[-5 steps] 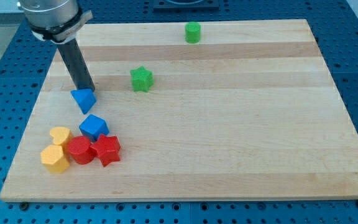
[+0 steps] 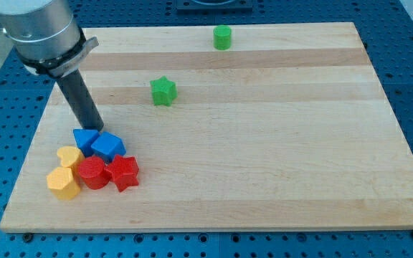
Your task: Push the green star to the bottom center
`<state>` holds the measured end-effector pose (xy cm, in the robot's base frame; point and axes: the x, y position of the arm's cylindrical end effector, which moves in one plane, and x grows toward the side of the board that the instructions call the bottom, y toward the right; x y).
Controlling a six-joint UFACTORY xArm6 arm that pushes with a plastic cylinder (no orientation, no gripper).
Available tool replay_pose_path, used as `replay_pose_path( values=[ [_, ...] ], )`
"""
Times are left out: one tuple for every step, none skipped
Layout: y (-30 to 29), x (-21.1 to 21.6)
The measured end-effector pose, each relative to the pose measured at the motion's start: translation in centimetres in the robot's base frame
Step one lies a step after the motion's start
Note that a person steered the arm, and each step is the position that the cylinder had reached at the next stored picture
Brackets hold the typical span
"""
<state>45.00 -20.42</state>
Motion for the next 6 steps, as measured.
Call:
replay_pose_path(
  values=[
    [0.0,-3.7],
    [1.6,-8.0],
    [5.4,-10.9],
    [8.8,-11.2],
    [10.3,-9.9],
    [10.4,-7.9]
  ],
)
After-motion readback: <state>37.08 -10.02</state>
